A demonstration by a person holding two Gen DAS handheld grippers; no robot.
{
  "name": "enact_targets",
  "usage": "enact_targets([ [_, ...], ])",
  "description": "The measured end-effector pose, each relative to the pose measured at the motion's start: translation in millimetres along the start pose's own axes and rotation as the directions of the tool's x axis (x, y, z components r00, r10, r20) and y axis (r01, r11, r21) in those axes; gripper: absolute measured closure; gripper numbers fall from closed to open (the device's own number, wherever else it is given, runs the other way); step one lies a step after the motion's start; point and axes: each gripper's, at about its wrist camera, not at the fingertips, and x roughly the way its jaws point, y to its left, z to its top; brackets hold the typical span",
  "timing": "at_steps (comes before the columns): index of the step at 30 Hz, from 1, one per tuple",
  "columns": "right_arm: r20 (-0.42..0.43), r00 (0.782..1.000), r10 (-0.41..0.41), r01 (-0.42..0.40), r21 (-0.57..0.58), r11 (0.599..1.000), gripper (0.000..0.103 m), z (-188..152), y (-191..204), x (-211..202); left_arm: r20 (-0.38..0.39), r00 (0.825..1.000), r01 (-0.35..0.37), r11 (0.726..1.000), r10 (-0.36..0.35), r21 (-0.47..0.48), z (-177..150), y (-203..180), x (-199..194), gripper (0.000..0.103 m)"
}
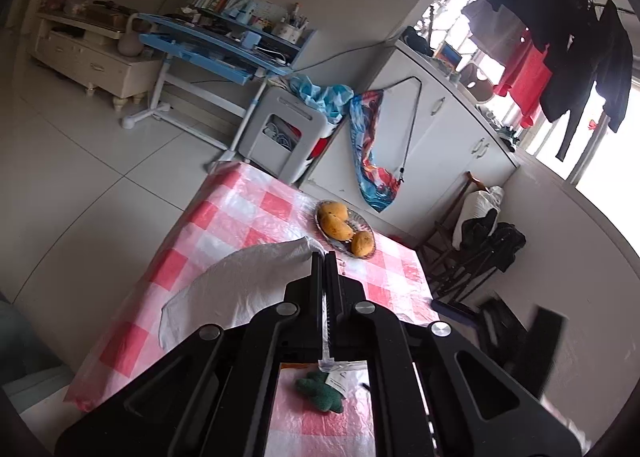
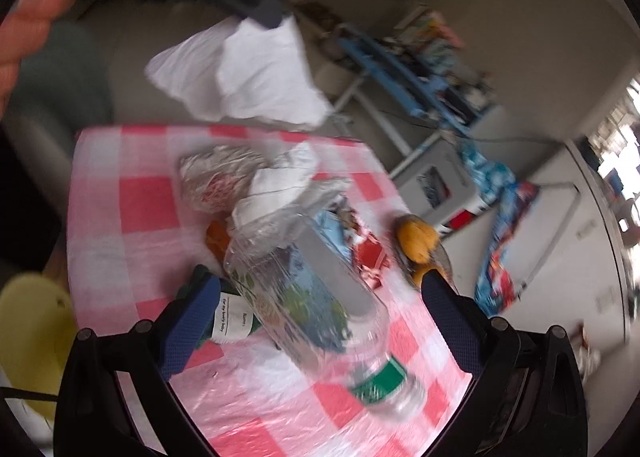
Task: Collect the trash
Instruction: 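Grasp the clear plastic water bottle with the right tool while the left tool lifts the bag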
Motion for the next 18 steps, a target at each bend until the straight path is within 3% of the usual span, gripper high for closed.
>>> enact_targets([
  [4, -0.080, 0.993, 0.088, -0.097, -0.108, 0.989, 0.008, 11, -1, 23, -0.009, 1.000, 0.004, 1.000, -0.003, 0.030, -1, -6, 3, 0.100],
  [6, -0.119, 0.984, 0.130, -0.144, -0.113, 0.983, 0.029, 12, -2, 31, -0.012, 1.000, 0.005, 1.000, -0.005, 0.029, -1, -6, 4, 0.100],
  [9, -0.139, 0.977, 0.162, -0.175, -0.085, 0.981, 0.034, 8, 0, 30, -0.018, 1.000, 0.008, 1.000, -0.008, 0.020, -1, -4, 6, 0.100],
  [13, -0.093, 0.987, 0.128, -0.129, -0.006, 0.992, 0.040, -6, 13, 12, -0.026, 1.000, 0.014, 1.000, -0.014, 0.006, -1, -2, 7, 0.100],
  [18, -0.038, 0.996, 0.084, -0.073, 0.242, 0.967, 0.046, -35, 15, -12, -0.033, 0.999, 0.014, 1.000, -0.013, 0.013, -2, -4, 8, 0.100],
])
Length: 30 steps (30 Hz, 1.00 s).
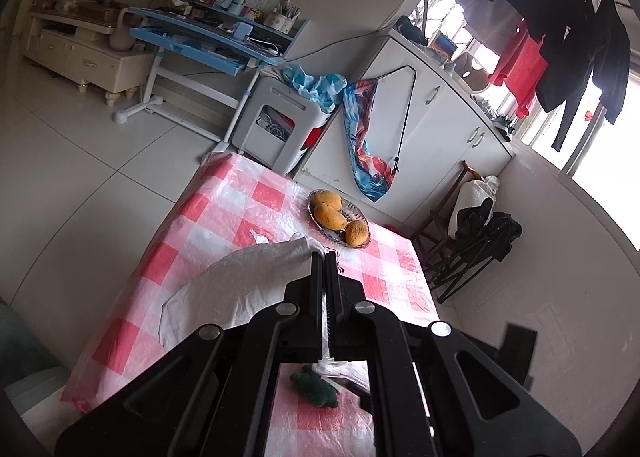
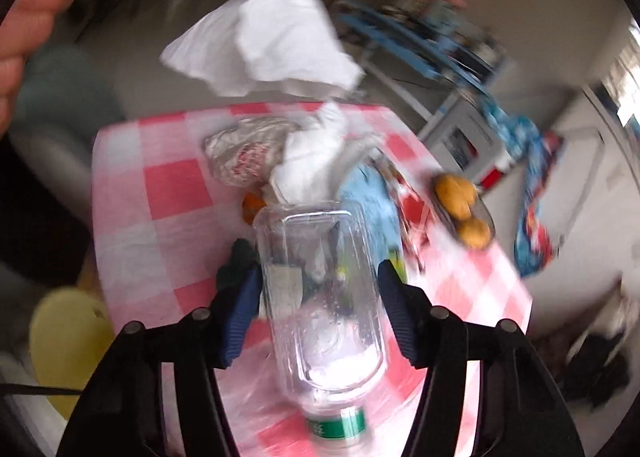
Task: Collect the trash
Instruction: 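Grasp the clear plastic water bottle with the right tool while the left tool lifts the bag, then carry bottle and bag over the yellow bucket and open both tools to drop them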
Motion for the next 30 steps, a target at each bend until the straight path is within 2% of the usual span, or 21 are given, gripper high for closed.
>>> enact_targets([
  [4, 0.054, 0.999, 0.005, -0.012, 0.139, 0.990, 0.046, -3, -17, -17, -0.002, 1.000, -0.002, 1.000, 0.002, 0.015, -3, -3, 0, 0.100],
  [7, 0.119, 0.992, 0.043, -0.069, 0.222, 0.973, 0.046, 5, -31, -26, 0.006, 1.000, -0.009, 1.000, 0.008, 0.026, -3, -5, -2, 0.100],
  [9, 0.149, 0.985, 0.082, -0.116, 0.236, 0.965, 0.046, 5, -35, -29, 0.012, 1.000, -0.015, 0.999, 0.015, 0.031, -2, -5, -4, 0.100],
  [12, 0.187, 0.969, 0.160, -0.196, 0.194, 0.961, 0.046, 9, -26, -34, 0.034, 0.999, -0.025, 0.999, 0.024, 0.028, 1, -3, -12, 0.100],
  [18, 0.230, 0.897, 0.377, -0.397, 0.046, 0.917, 0.046, 15, 8, -55, 0.072, 0.996, -0.060, 0.996, 0.056, 0.060, 3, -3, -32, 0.100],
  [21, 0.231, 0.843, 0.485, -0.496, -0.012, 0.868, 0.046, 14, 26, -63, 0.090, 0.992, -0.100, 0.991, 0.092, 0.087, 1, -3, -44, 0.100],
  [22, 0.225, 0.818, 0.529, -0.537, -0.032, 0.843, 0.047, 14, 37, -64, 0.094, 0.990, -0.109, 0.990, 0.101, 0.093, -1, -4, -49, 0.101],
  [23, 0.216, 0.807, 0.549, -0.554, -0.047, 0.832, 0.047, 12, 44, -64, 0.097, 0.989, -0.118, 0.988, 0.108, 0.097, -2, -4, -54, 0.100],
  [26, 0.151, 0.778, 0.610, -0.602, -0.104, 0.792, 0.047, 8, 76, -59, 0.095, 0.987, -0.135, 0.987, 0.127, 0.088, -14, -1, -74, 0.100],
  [29, 0.029, 0.737, 0.675, -0.663, -0.161, 0.731, 0.047, -2, 110, -49, 0.048, 0.988, -0.147, 0.986, 0.143, 0.075, -37, 5, -89, 0.100],
  [30, -0.009, 0.738, 0.674, -0.664, -0.182, 0.725, 0.045, -5, 119, -46, 0.030, 0.988, -0.155, 0.984, 0.153, 0.082, -44, 5, -92, 0.100],
])
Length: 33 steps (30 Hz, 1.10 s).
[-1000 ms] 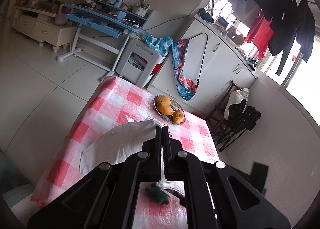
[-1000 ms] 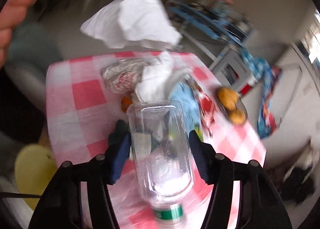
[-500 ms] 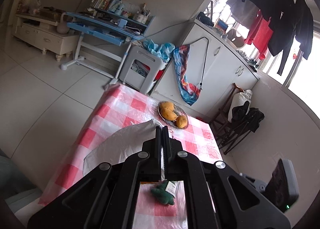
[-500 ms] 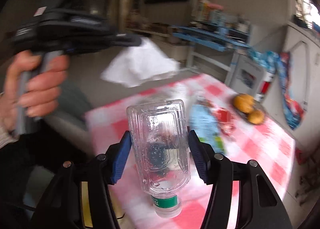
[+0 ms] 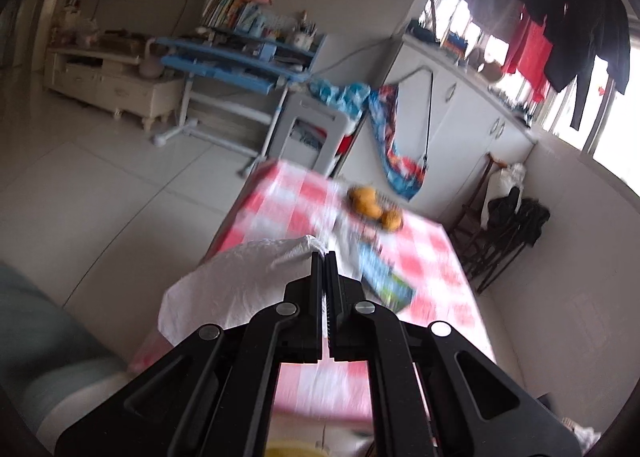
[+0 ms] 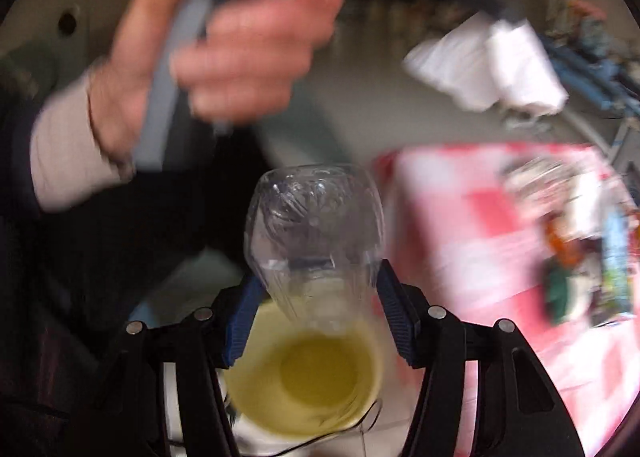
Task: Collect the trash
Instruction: 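Carry bottle and bag over the yellow bucket and open both tools to drop them, then move both tools back over the table toward the remaining trash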
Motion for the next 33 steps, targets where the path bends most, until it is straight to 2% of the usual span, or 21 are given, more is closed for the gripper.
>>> enact_targets([
  [1, -0.043, 0.999, -0.013, 0.012, -0.029, 1.000, 0.043, -3, 7, 8, -0.016, 1.000, -0.006, 1.000, 0.006, 0.007, -7, 0, -3, 0.100],
  [3, -0.057, 0.998, -0.032, 0.030, -0.043, 0.999, 0.033, -5, 9, 8, -0.046, 0.999, -0.014, 1.000, 0.015, 0.020, -21, 1, -10, 0.100],
  [6, -0.014, 0.996, -0.084, 0.084, -0.008, 0.996, 0.027, -5, 4, -12, -0.109, 0.994, -0.020, 0.999, 0.025, 0.046, -48, -1, -20, 0.100],
  [9, 0.005, 0.989, -0.151, 0.150, 0.047, 0.988, 0.021, -11, -5, -29, -0.189, 0.981, -0.017, 0.997, 0.032, 0.076, -80, -8, -26, 0.100],
  [13, -0.005, 0.953, -0.304, 0.303, 0.107, 0.947, 0.014, -27, -5, -46, -0.297, 0.954, -0.009, 0.995, 0.038, 0.100, -117, -21, -25, 0.100],
  [15, -0.012, 0.935, -0.355, 0.353, 0.141, 0.925, 0.014, -32, -9, -54, -0.364, 0.931, -0.001, 0.995, 0.038, 0.103, -135, -27, -19, 0.100],
  [18, -0.009, 0.910, -0.414, 0.408, 0.184, 0.894, 0.013, -36, -16, -60, -0.486, 0.873, 0.011, 0.996, 0.033, 0.088, -165, -28, -3, 0.100],
  [19, -0.005, 0.903, -0.430, 0.422, 0.200, 0.884, 0.012, -37, -18, -66, -0.533, 0.845, 0.012, 0.996, 0.036, 0.086, -177, -26, 4, 0.100],
  [21, -0.007, 0.891, -0.454, 0.445, 0.212, 0.870, 0.011, -37, -19, -68, -0.579, 0.813, -0.009, 0.996, 0.060, 0.092, -192, -23, 14, 0.100],
  [22, -0.012, 0.888, -0.461, 0.452, 0.214, 0.866, 0.011, -37, -21, -67, -0.607, 0.791, -0.024, 0.996, 0.075, 0.091, -197, -20, 19, 0.097],
  [23, -0.017, 0.885, -0.465, 0.458, 0.213, 0.863, 0.011, -38, -22, -66, -0.620, 0.781, -0.029, 0.996, 0.076, 0.086, -199, -18, 21, 0.090],
  [24, -0.021, 0.883, -0.469, 0.462, 0.209, 0.862, 0.010, -38, -21, -64, -0.621, 0.780, -0.036, 0.996, 0.079, 0.080, -199, -16, 19, 0.085],
  [26, -0.038, 0.878, -0.478, 0.476, 0.186, 0.860, 0.010, -39, -21, -61, -0.597, 0.797, -0.044, 0.995, 0.089, 0.089, -195, -15, 13, 0.067],
  [28, -0.050, 0.875, -0.481, 0.483, 0.162, 0.861, 0.010, -39, -16, -59, -0.574, 0.813, -0.046, 0.994, 0.098, 0.104, -187, -18, 9, 0.060],
  [30, -0.055, 0.872, -0.486, 0.488, 0.139, 0.861, 0.010, -40, -12, -56, -0.559, 0.822, -0.054, 0.992, 0.110, 0.116, -181, -20, 6, 0.057],
  [33, -0.062, 0.869, -0.491, 0.495, 0.119, 0.861, 0.010, -37, -9, -53, -0.556, 0.823, -0.064, 0.991, 0.117, 0.114, -175, -21, 7, 0.055],
])
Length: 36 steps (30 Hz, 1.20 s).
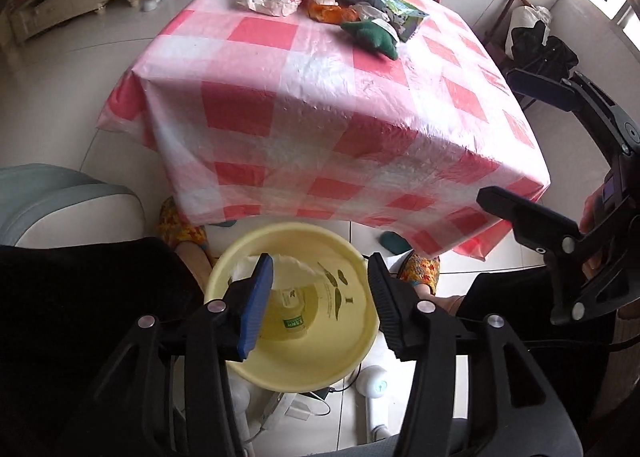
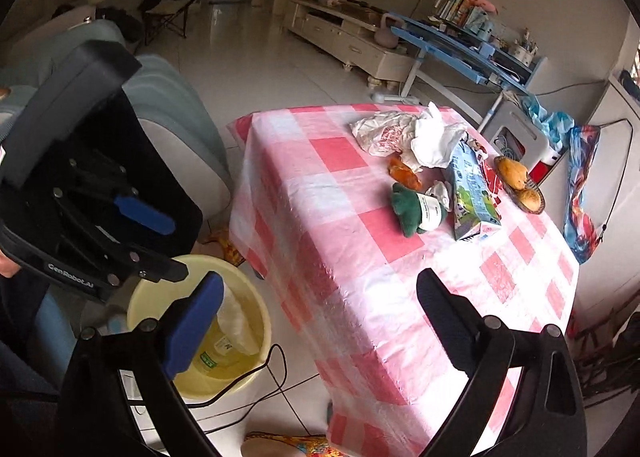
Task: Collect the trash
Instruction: 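Move both tools back over the table toward the remaining trash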
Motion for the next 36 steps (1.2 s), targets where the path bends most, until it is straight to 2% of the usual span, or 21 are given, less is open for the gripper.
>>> enact_targets([
  [4, 0.007, 1.000, -0.014, 0.014, -0.020, 1.000, 0.009, 4, -1, -4, -0.001, 1.000, -0.023, 1.000, 0.023, -0.008, -1, -2, -9, 0.054],
  [9, 0.012, 0.999, -0.046, 0.046, -0.033, 0.998, 0.008, 10, 3, -7, 0.045, 0.998, -0.051, 0.999, 0.051, 0.003, -3, -6, -38, 0.044],
  [12, 0.010, 0.998, -0.060, 0.061, -0.023, 0.998, 0.008, 6, 8, -10, 0.051, 0.998, -0.037, 0.999, 0.038, -0.018, 0, -10, -47, 0.043],
  [15, -0.002, 0.997, -0.071, 0.071, -0.024, 0.997, 0.008, -1, 12, -11, 0.056, 0.998, -0.023, 1.000, 0.024, -0.014, 0, -18, -50, 0.043],
  [19, -0.041, 0.994, -0.104, 0.103, -0.026, 0.994, 0.008, -6, 8, -5, 0.066, 0.998, -0.021, 0.999, 0.018, 0.038, -2, -32, -49, 0.040],
  [23, -0.052, 0.989, -0.135, 0.134, -0.037, 0.990, 0.008, -16, -3, -8, 0.075, 0.997, -0.025, 0.999, 0.022, 0.043, 5, -30, -43, 0.039],
  [26, -0.042, 0.984, -0.175, 0.176, 0.028, 0.984, 0.008, -28, -23, -20, 0.112, 0.993, -0.028, 0.999, 0.023, 0.041, 25, -26, -41, 0.039],
  [28, -0.010, 0.979, -0.206, 0.206, 0.122, 0.971, 0.008, -34, -43, -30, 0.151, 0.988, -0.024, 0.998, 0.016, 0.052, 41, -26, -41, 0.039],
  [31, 0.027, 0.968, -0.250, 0.240, 0.206, 0.949, 0.008, -38, -58, -35, 0.216, 0.976, -0.021, 0.998, 0.006, 0.066, 73, -27, -38, 0.039],
  [33, 0.039, 0.967, -0.252, 0.237, 0.226, 0.945, 0.008, -34, -62, -32, 0.240, 0.971, -0.020, 0.998, 0.004, 0.067, 95, -27, -33, 0.039],
  [36, 0.062, 0.976, -0.210, 0.182, 0.304, 0.935, 0.008, -26, -73, -21, 0.291, 0.957, -0.029, 0.998, 0.010, 0.059, 134, -26, -29, 0.039],
])
